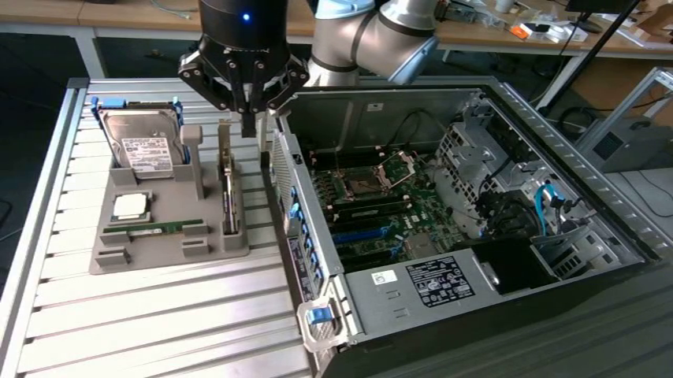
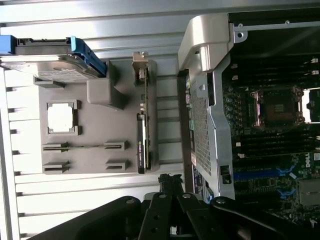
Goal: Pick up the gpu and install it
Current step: 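Reach for the gpu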
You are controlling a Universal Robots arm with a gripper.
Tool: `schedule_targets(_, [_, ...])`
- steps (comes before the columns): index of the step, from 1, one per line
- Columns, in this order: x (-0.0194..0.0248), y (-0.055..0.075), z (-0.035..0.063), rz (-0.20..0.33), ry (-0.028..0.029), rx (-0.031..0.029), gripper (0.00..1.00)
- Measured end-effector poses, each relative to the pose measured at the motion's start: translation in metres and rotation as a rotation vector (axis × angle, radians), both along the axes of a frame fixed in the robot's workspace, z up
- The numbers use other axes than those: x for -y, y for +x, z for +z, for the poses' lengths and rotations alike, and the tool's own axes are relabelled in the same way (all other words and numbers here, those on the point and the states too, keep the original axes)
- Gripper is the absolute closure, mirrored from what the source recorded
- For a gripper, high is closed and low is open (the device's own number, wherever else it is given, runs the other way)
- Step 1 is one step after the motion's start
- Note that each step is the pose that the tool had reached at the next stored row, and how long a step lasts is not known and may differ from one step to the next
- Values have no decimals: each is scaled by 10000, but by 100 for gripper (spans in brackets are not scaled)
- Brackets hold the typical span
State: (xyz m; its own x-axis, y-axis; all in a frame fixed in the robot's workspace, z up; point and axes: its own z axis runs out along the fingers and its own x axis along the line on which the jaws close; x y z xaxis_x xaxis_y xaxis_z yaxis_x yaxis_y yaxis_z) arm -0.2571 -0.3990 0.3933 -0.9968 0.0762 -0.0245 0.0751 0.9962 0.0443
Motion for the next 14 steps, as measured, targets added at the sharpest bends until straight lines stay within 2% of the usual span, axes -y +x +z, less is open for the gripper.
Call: schedule_targets(14, [0,-94,0,0,0,0,89])
